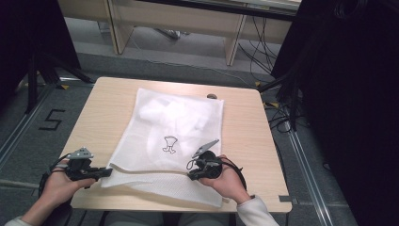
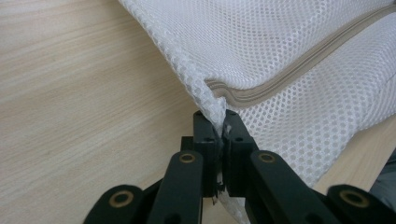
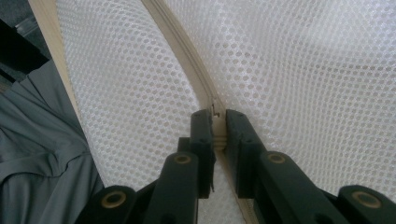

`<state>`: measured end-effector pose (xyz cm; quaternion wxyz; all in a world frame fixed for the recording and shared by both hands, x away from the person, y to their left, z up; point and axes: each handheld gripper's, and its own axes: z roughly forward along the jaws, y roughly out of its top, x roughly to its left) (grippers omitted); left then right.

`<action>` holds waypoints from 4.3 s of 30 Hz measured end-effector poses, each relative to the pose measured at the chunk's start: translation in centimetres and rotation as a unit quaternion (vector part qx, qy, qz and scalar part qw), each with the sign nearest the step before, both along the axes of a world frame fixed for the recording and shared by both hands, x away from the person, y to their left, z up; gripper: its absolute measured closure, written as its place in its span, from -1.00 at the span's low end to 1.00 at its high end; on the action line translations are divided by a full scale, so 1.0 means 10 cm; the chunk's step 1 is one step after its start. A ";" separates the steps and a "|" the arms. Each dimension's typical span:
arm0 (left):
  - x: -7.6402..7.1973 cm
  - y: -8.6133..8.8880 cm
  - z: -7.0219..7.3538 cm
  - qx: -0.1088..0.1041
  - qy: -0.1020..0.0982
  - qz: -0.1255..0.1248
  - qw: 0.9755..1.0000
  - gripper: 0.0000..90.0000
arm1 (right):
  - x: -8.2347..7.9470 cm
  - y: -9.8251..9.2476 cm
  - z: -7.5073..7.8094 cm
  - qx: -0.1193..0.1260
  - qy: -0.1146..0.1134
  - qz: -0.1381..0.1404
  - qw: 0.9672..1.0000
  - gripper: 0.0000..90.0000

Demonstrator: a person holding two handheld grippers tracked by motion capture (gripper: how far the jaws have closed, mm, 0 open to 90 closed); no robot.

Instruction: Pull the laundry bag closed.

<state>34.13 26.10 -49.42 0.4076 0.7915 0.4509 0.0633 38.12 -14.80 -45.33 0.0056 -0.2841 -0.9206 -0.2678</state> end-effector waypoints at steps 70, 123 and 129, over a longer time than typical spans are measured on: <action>0.00 0.00 0.00 0.003 0.003 -0.001 1.000 0.90 | -0.05 -0.31 -0.01 -0.027 0.014 -0.014 0.999 0.83; 0.01 0.02 -0.02 0.014 0.010 0.000 1.000 0.89 | -0.14 -0.73 -0.18 -0.071 0.044 -0.039 0.996 0.82; 0.01 0.00 -0.03 0.011 0.008 0.003 1.000 0.87 | -0.14 -0.73 -0.19 -0.067 0.046 -0.041 0.996 0.82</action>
